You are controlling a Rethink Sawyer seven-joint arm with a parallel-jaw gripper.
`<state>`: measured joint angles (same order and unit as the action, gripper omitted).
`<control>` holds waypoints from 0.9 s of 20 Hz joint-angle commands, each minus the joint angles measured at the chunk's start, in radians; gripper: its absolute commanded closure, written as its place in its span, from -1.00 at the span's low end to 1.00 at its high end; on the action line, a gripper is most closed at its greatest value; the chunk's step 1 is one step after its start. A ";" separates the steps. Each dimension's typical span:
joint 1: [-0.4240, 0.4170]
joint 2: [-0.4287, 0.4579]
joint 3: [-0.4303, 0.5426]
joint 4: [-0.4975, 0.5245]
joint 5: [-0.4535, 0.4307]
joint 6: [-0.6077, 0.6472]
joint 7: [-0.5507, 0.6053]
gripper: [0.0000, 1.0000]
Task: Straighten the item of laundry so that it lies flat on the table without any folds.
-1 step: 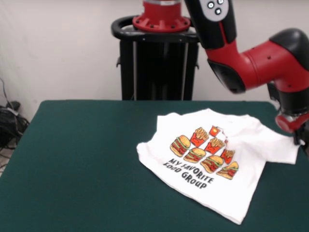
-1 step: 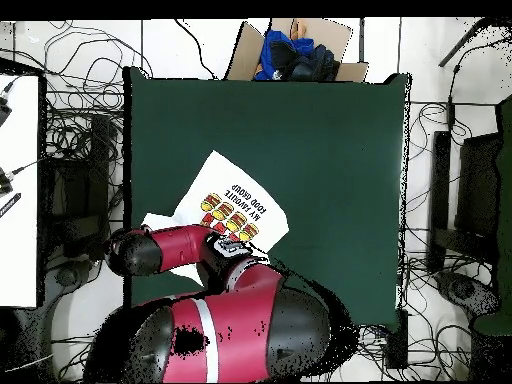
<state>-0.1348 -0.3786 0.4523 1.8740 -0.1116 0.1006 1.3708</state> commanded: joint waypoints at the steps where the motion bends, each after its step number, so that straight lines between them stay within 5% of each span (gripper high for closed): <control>1: 0.028 -0.008 0.022 -0.054 0.076 -0.037 0.245 1.00; 18: 0.040 -0.005 0.010 -0.063 0.090 -0.034 0.236 1.00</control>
<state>-0.1140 -0.3792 0.4524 1.8741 -0.0884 0.1000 1.3708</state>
